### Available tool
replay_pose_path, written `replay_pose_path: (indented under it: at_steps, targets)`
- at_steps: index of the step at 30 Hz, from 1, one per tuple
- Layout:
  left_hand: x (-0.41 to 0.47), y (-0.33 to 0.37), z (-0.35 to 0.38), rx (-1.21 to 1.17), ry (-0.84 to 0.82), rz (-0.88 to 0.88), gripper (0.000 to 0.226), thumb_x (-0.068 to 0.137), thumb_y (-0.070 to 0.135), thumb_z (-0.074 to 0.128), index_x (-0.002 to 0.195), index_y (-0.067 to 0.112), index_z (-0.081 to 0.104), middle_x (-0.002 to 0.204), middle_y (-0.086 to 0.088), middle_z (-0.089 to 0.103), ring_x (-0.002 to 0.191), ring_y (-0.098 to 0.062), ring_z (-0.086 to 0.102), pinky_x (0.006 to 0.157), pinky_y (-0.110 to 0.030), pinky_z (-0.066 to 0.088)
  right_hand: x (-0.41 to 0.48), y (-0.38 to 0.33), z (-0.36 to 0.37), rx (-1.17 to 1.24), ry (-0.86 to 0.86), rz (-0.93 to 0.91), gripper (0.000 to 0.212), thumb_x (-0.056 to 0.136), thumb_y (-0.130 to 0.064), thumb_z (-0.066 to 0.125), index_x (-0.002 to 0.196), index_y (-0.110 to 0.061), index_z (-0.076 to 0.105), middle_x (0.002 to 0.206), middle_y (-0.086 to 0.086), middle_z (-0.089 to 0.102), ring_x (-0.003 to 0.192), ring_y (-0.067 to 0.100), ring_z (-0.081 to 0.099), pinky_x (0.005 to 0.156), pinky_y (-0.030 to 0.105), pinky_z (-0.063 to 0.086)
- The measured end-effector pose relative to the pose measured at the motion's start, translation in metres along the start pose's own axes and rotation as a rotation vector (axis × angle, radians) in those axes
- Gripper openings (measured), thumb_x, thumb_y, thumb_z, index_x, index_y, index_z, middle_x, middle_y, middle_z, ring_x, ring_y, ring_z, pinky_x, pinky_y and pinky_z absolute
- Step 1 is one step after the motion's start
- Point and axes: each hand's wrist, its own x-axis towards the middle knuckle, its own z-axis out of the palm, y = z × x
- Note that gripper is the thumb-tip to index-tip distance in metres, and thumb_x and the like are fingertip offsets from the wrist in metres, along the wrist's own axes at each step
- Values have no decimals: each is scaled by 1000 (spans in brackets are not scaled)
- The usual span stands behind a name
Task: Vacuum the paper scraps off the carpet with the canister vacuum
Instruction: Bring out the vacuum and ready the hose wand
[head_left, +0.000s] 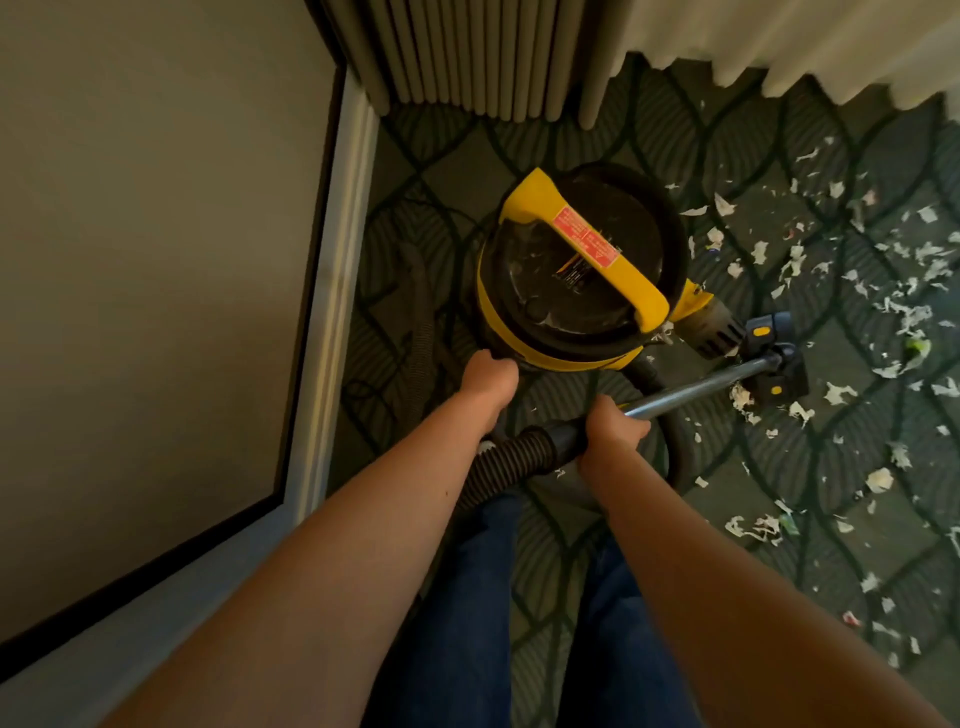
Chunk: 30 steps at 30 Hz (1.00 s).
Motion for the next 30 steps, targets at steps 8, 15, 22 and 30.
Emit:
replay_pose_path:
  at_steps: [8, 15, 22, 30]
  targets:
    - [17, 12, 15, -200, 9, -1, 46, 98, 8, 40, 143, 15, 43, 143, -10, 48, 130, -29, 46, 109, -47, 40, 10, -2, 7, -9, 46, -10, 74, 98, -16, 50, 157, -20, 6, 144, 15, 43, 123, 33, 51, 94, 40, 46]
    - [50, 0, 26, -288, 175, -51, 44, 95, 21, 45, 138, 20, 49, 138, -11, 52, 121, -32, 54, 103, -48, 46, 19, -5, 10, 1, 43, 4, 76, 99, -17, 49, 158, -24, 2, 143, 13, 43, 120, 30, 52, 84, 35, 45]
    - [37, 7, 12, -369, 126, -129, 39, 99, 1, 37, 136, 3, 48, 128, -16, 55, 97, -20, 53, 90, -30, 45, 22, -4, 9, -11, 40, -12, 74, 99, -16, 49, 158, -22, 3, 142, 13, 44, 119, 30, 53, 83, 33, 45]
    - [15, 31, 15, -348, 163, -84, 45, 101, 12, 39, 145, 12, 39, 144, -11, 45, 128, -29, 46, 107, -40, 41, 15, -10, 2, 29, 46, -32, 71, 96, -16, 52, 156, -18, 14, 139, 13, 48, 113, 28, 55, 84, 35, 47]
